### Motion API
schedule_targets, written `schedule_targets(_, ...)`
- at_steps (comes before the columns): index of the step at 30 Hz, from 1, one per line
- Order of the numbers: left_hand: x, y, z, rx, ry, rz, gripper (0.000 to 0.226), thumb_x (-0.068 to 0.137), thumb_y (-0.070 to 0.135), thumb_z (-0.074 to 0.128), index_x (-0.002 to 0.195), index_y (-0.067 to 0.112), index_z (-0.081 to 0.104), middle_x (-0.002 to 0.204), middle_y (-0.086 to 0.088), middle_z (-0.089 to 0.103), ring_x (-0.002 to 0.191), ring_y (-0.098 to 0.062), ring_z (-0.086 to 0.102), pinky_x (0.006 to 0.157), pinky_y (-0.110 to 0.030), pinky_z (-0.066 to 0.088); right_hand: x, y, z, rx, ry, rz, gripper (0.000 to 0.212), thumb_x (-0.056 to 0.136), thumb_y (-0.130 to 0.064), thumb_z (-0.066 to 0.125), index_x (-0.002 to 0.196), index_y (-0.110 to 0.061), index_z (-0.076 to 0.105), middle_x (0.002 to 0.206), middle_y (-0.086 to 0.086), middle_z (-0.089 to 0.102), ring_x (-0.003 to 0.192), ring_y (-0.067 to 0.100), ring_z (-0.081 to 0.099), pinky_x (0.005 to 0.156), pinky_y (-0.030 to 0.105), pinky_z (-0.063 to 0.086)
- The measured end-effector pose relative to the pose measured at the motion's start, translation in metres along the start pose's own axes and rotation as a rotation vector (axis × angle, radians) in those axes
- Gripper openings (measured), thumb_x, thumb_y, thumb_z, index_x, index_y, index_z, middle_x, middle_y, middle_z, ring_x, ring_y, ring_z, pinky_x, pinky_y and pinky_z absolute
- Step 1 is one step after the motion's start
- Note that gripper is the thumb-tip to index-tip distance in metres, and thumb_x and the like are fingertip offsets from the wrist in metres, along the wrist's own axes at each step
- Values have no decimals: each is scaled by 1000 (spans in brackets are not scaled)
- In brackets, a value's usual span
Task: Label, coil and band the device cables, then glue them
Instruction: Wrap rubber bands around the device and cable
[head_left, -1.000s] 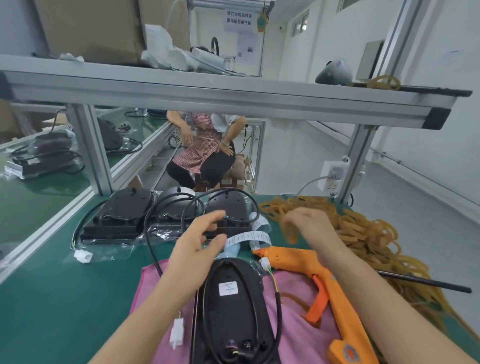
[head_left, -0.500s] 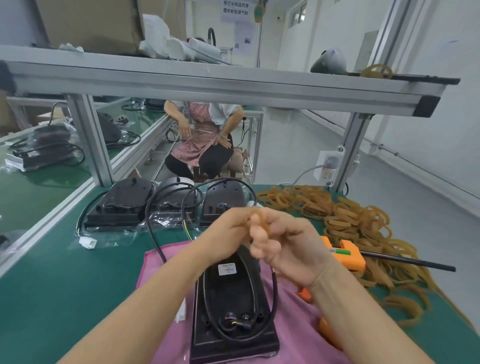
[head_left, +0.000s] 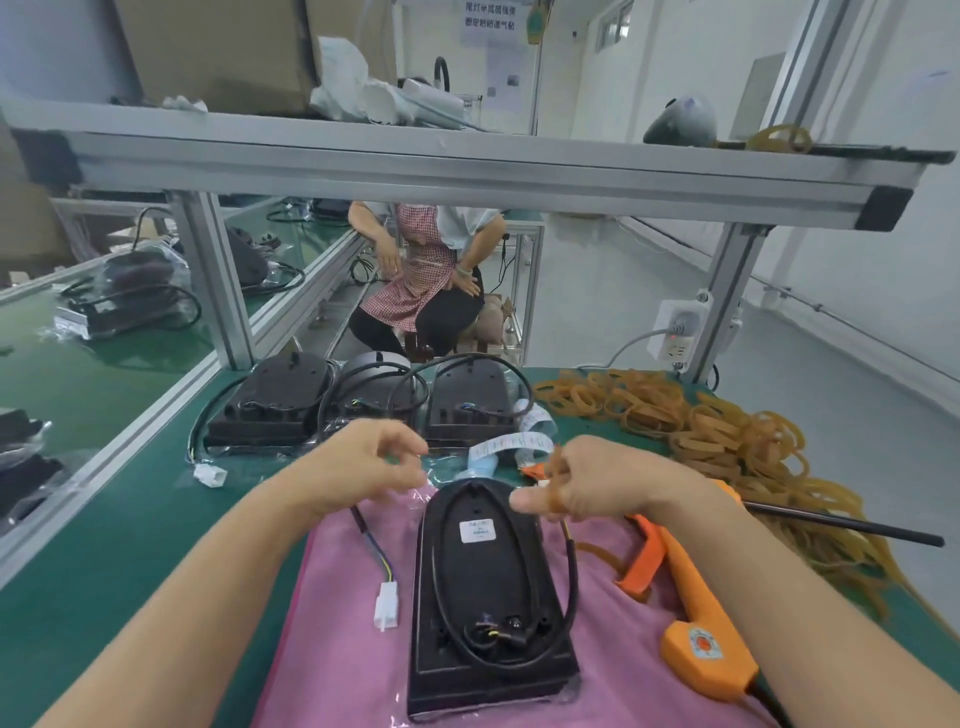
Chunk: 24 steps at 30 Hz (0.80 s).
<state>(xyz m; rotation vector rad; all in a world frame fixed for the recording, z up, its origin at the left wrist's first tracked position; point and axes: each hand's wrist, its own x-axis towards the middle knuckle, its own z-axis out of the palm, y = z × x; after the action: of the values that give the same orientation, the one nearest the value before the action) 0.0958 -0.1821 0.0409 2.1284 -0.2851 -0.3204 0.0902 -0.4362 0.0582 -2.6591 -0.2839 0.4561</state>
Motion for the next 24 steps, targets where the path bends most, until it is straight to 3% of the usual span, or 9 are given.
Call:
schedule_targets(1, -1, -7, 6, 76, 0, -126, 16, 86, 21, 72, 97, 10, 67, 89, -6, 65, 70, -13, 61, 62, -21, 50, 1, 0, 7, -3, -14, 9, 60, 72, -72, 65, 59, -15, 52, 51, -9, 53, 54, 9, 46, 56, 29, 37)
schedule_targets(3, -1, -18, 22, 89, -102, -323, 36, 90, 41, 65, 98, 5, 65, 84, -10, 59, 61, -17, 60, 55, -27, 52, 3, -4, 18, -38, -33, 35, 63, 70, -74, 65, 57, -15, 47, 52, -4, 47, 53, 13, 44, 53, 27, 32)
schedule_targets(7, -2, -15, 36, -24, -161, -387, 39, 81, 61, 65, 92, 23, 67, 69, -2, 58, 47, -15, 52, 44, -22, 44, 7, -4, 31, -47, -82, 114, 56, 67, -75, 67, 72, -19, 66, 68, -3, 67, 67, 9, 61, 62, 27, 47)
schedule_targets(11, -5, -9, 53, -256, -1, -392, 33, 70, 30, 84, 88, 10, 66, 60, -4, 44, 47, -13, 33, 46, -24, 24, 3, 1, 39, 141, -15, 100, 48, 70, -63, 74, 70, -16, 64, 69, -3, 63, 66, 13, 57, 63, 27, 44)
schedule_targets(14, -13, -5, 61, -597, 43, -359, 49, 50, 16, 83, 95, 6, 65, 83, -18, 63, 68, -25, 55, 65, -34, 47, -13, 7, 38, 402, 8, 3, 30, 73, -41, 82, 69, -25, 57, 54, -20, 61, 56, -6, 58, 55, 8, 41)
schedule_targets(16, -15, -2, 63, -754, 50, -294, 50, 52, 4, 75, 100, 4, 65, 93, -21, 67, 78, -29, 61, 74, -37, 53, -21, 11, 35, 504, -13, -43, 24, 76, -31, 82, 85, -18, 65, 71, -10, 73, 72, -1, 68, 69, 11, 51)
schedule_targets(18, -13, 3, 65, -838, 103, -197, 43, 61, -13, 66, 98, 8, 68, 83, -12, 68, 68, -25, 62, 64, -30, 52, -25, 15, 29, 511, 1, -40, 57, 75, -35, 82, 111, 4, 61, 102, 18, 71, 97, 27, 67, 93, 35, 52)
schedule_targets(21, -14, 9, 66, -864, 224, -106, 51, 61, -23, 59, 98, 12, 66, 91, -8, 64, 75, -26, 58, 70, -36, 46, -28, 13, 18, 656, -3, -50, 86, 75, -31, 80, 145, -11, 34, 138, -3, 47, 120, 8, 49, 97, 23, 45)
schedule_targets(24, -17, 11, 71, -917, 208, -41, 53, 67, -28, 51, 97, 12, 70, 84, -12, 69, 67, -23, 63, 60, -30, 53, -24, -4, 10, 610, -76, -104, 109, 70, -30, 83, 154, -23, 13, 139, -11, 40, 122, 1, 46, 103, 22, 37)
